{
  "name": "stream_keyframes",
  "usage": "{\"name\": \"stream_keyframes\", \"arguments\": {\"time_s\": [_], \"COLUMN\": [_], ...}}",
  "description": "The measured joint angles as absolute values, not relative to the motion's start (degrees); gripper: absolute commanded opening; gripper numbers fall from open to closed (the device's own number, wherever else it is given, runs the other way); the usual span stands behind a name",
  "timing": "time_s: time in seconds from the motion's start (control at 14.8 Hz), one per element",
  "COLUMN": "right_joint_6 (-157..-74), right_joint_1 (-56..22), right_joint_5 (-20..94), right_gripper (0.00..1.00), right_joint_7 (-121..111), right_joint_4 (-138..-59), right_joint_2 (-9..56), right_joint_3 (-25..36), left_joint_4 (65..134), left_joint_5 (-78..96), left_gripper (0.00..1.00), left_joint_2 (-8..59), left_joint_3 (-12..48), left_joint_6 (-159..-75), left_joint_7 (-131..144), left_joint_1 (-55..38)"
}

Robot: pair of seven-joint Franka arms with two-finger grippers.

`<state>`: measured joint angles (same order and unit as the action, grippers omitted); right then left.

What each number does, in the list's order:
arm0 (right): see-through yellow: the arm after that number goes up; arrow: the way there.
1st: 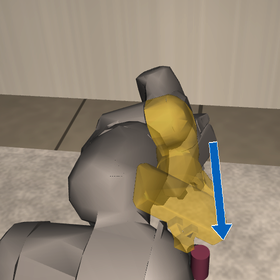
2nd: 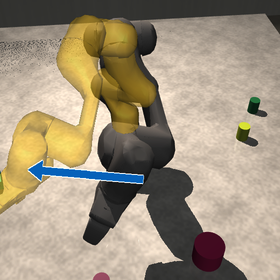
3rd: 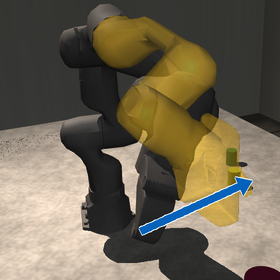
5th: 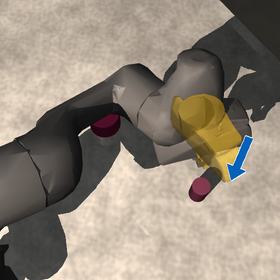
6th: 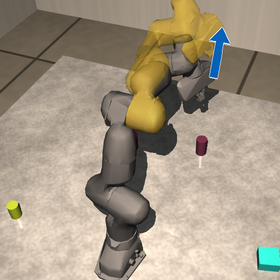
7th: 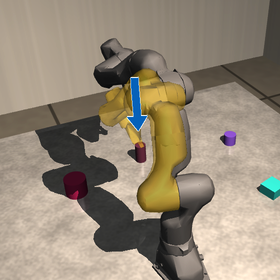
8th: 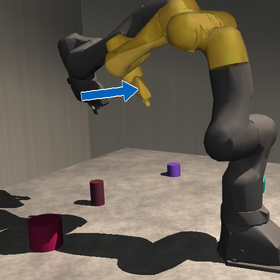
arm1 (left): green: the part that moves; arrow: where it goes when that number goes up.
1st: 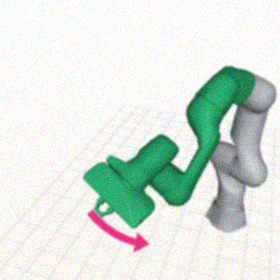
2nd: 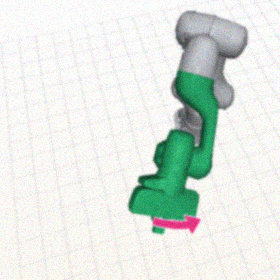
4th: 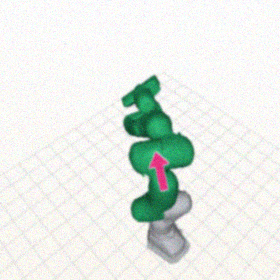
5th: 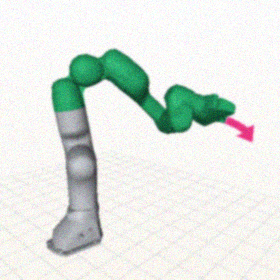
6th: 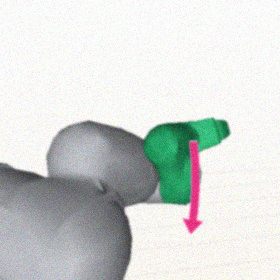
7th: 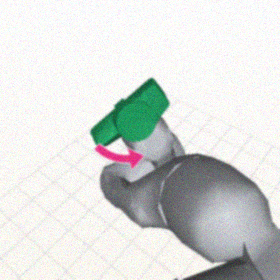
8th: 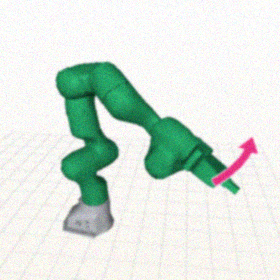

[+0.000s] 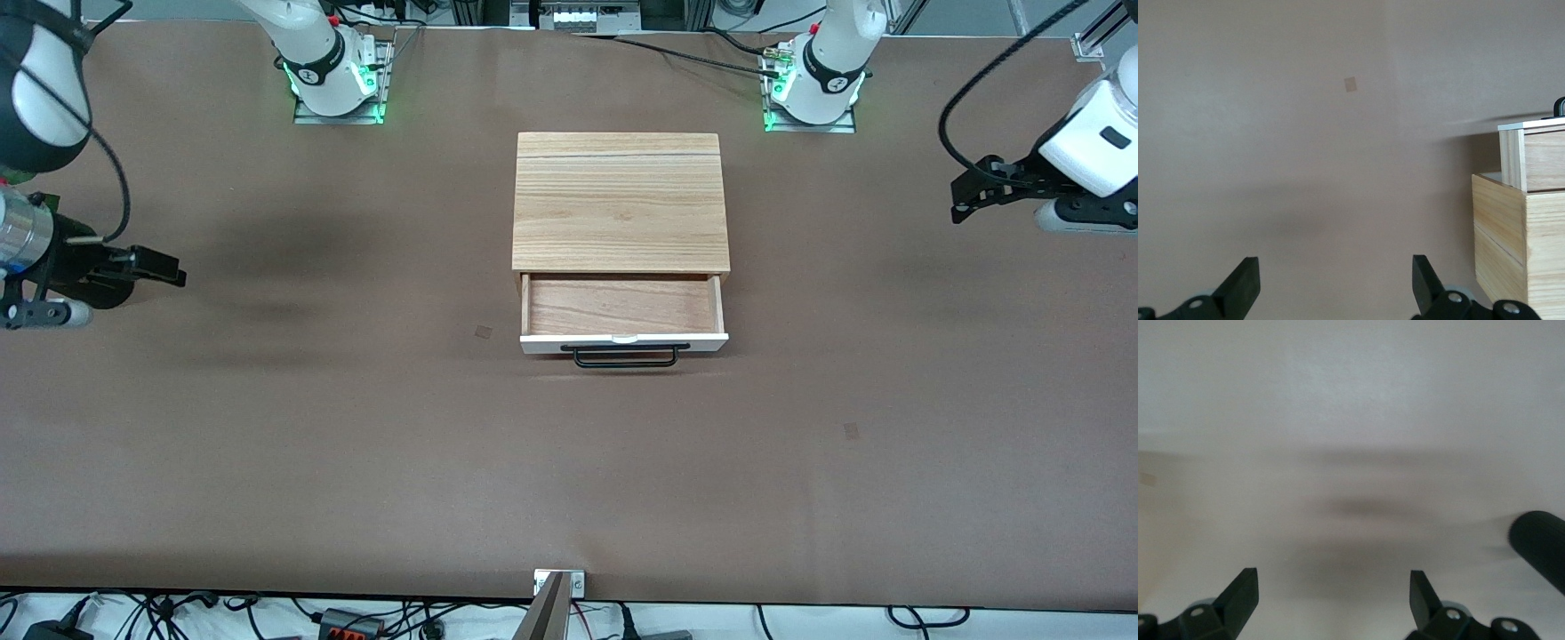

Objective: Pull top drawer with both arms simultaneously

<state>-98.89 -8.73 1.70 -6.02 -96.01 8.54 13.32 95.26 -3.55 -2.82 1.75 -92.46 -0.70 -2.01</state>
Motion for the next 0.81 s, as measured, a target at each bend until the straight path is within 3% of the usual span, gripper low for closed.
{"name": "stream_keyframes", "arguments": {"time_s": [0.34,0.81], "right_joint_6": [-99.9,-99.2], "right_joint_1": [-6.0,-5.0], "right_joint_5": [0.6,-0.2], "right_gripper": [1.0,1.0], "right_joint_7": [-6.5,-6.5], "right_joint_4": [-98.3,-98.4], "right_joint_2": [4.7,4.2], "right_joint_3": [10.6,9.1], "left_joint_4": [95.0,95.0], "left_joint_5": [-3.9,-3.3], "left_gripper": [1.0,1.0], "left_joint_2": [-3.1,-3.1], "left_joint_3": [1.7,1.8], "left_joint_6": [-92.6,-92.6], "left_joint_7": [-2.1,-2.6], "left_joint_1": [-1.6,-1.4]}}
